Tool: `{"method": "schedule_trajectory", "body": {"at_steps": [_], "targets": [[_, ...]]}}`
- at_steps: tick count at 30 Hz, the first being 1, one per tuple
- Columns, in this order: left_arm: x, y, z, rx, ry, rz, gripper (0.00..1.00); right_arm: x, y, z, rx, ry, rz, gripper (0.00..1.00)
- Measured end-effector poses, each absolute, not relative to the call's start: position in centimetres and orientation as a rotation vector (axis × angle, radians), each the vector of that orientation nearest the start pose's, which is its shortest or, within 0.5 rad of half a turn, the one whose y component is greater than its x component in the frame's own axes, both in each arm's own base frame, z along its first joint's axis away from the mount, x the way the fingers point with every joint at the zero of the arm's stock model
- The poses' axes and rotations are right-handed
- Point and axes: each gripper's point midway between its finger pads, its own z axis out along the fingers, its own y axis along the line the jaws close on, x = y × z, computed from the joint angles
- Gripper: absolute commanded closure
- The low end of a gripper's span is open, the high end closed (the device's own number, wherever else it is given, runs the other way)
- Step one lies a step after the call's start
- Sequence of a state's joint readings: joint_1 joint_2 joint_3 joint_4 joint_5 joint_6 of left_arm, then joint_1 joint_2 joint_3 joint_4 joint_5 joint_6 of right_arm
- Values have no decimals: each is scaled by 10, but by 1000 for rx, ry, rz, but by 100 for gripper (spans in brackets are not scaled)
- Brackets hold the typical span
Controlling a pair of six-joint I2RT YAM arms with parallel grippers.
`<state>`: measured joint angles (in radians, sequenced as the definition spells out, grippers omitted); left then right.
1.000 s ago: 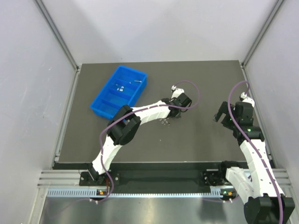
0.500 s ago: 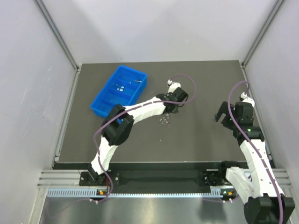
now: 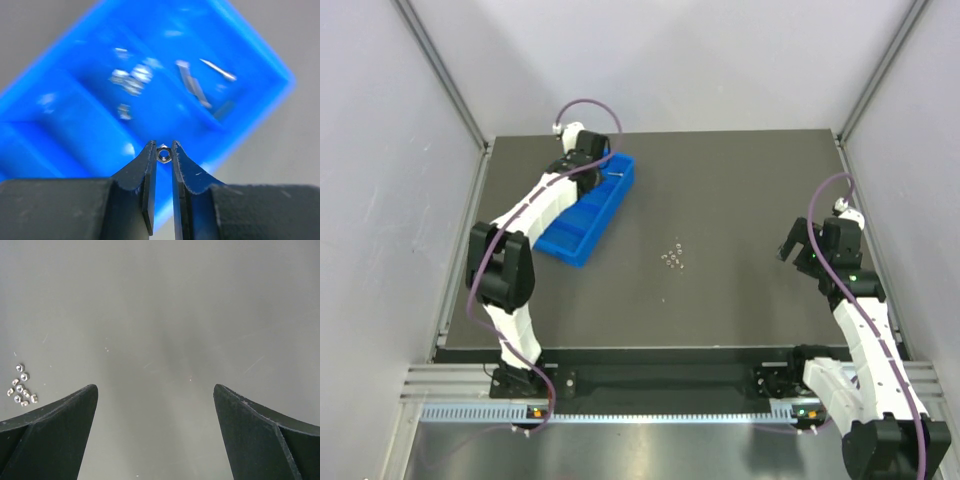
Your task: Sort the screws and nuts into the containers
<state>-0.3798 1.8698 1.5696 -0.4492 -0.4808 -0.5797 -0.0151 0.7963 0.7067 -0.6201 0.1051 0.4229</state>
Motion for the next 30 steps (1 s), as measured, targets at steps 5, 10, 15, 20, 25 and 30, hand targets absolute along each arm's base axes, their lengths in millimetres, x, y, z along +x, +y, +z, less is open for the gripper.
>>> {"method": "schedule_trajectory", "body": {"at_steps": [5, 10, 15, 20, 25, 30], "targets": [[483, -83, 139, -538, 2198, 126, 84, 250, -5, 146, 556, 2218, 95, 0], [468, -57, 109, -580, 2255, 197, 83, 250, -5, 143, 560, 2229, 93, 0], [458, -48, 95, -595, 2283, 229, 75, 251, -5, 140, 563, 2245, 90, 0], [457, -51, 94, -591, 2288, 215, 43, 251, -5, 139, 564, 2248, 90, 1], [454, -65, 120, -568, 2259, 143, 39, 251, -5, 139, 564, 2248, 91, 0], [434, -138, 175, -399, 2181, -17, 39, 251, -4, 139, 563, 2248, 92, 0]]}}
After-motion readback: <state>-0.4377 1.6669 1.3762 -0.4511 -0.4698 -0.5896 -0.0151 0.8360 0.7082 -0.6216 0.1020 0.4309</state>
